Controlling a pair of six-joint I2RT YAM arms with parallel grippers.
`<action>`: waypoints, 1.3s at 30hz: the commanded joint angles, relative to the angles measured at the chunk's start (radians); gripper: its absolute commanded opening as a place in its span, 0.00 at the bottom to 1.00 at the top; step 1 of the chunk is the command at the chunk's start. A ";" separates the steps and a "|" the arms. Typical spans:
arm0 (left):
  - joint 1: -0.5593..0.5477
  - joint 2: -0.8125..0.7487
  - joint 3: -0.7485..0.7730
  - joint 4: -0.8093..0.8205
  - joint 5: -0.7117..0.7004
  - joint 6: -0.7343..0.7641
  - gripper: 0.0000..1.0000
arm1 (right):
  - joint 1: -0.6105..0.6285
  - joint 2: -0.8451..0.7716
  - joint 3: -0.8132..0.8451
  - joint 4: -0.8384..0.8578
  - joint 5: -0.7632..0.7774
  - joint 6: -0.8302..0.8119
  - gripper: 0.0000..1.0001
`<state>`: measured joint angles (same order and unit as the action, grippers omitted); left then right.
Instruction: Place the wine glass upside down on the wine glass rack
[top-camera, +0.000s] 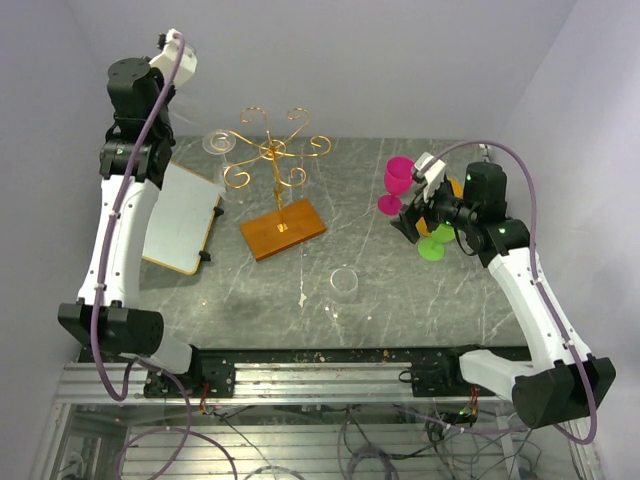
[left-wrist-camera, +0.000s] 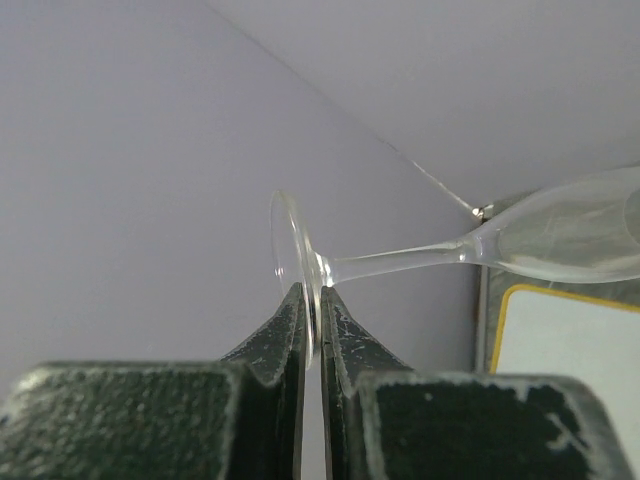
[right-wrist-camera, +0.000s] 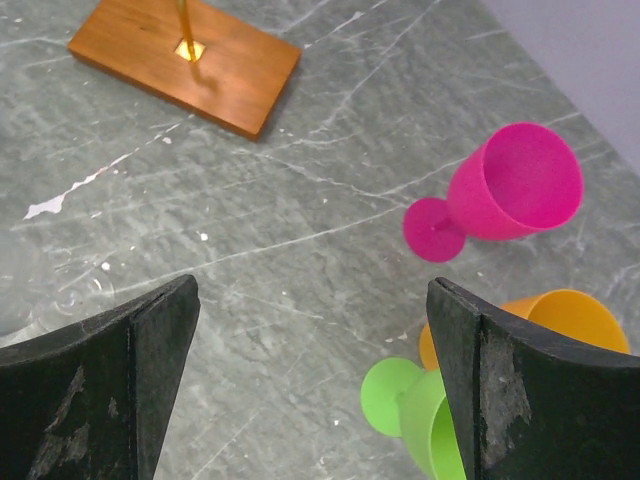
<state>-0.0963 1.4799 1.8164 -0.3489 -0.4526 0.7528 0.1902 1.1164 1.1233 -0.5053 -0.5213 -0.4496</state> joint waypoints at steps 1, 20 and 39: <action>-0.032 0.016 0.001 0.012 0.013 0.176 0.07 | -0.028 -0.023 -0.036 0.035 -0.115 -0.027 0.96; -0.229 0.084 -0.043 -0.034 0.127 0.546 0.07 | -0.048 -0.010 -0.106 0.062 -0.165 -0.019 0.92; -0.333 0.104 -0.024 -0.088 0.153 0.534 0.07 | -0.049 0.031 -0.101 0.050 -0.147 -0.020 0.90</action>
<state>-0.4088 1.5955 1.7523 -0.4278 -0.3122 1.3125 0.1497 1.1431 1.0252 -0.4683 -0.6697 -0.4675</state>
